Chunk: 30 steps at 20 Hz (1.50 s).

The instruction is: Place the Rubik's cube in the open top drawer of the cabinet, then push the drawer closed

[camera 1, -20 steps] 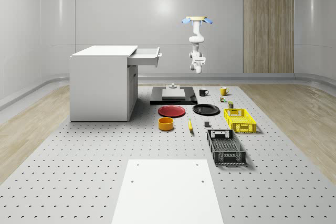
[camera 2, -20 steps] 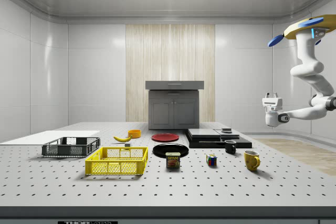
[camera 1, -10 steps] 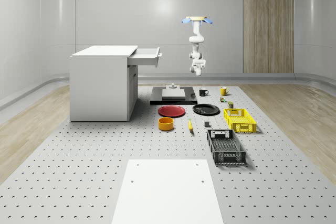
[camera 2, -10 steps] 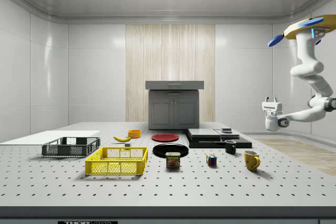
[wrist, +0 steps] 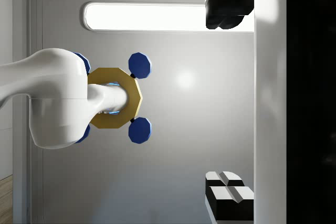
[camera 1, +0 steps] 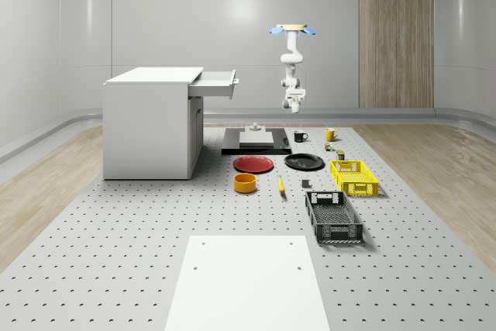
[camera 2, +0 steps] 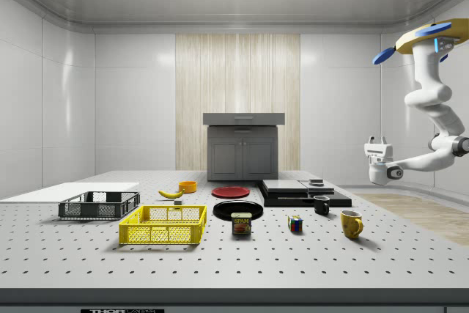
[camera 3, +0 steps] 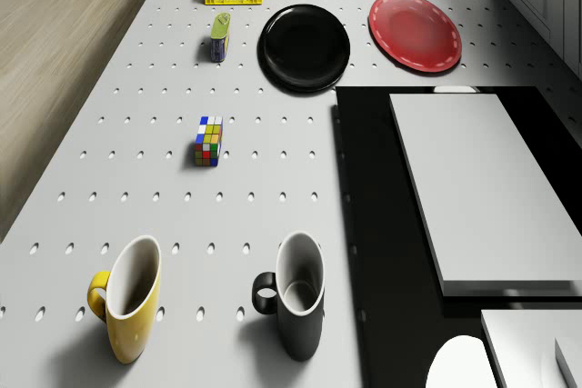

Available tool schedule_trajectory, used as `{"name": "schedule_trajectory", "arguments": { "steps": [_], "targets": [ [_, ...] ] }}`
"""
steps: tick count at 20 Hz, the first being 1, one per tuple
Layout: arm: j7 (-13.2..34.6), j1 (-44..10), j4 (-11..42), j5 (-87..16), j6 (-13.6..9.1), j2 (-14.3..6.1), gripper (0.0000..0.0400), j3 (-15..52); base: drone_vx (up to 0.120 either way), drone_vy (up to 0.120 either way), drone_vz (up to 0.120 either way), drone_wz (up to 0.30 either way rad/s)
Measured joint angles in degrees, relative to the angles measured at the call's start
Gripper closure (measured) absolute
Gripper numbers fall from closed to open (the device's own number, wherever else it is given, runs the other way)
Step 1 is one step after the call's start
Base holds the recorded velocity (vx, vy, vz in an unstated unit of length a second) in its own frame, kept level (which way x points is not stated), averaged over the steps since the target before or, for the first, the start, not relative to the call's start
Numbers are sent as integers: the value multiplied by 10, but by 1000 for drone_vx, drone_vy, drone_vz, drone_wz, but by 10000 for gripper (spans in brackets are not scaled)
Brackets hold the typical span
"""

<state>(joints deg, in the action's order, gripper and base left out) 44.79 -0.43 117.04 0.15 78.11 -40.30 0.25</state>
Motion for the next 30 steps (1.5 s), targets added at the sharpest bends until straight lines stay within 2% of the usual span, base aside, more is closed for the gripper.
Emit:
{"name": "schedule_trajectory", "arguments": {
  "steps": [30],
  "targets": [
    [3,-7,8,-26,12,-9,0,19,120,120,0,0]
  ]
}}
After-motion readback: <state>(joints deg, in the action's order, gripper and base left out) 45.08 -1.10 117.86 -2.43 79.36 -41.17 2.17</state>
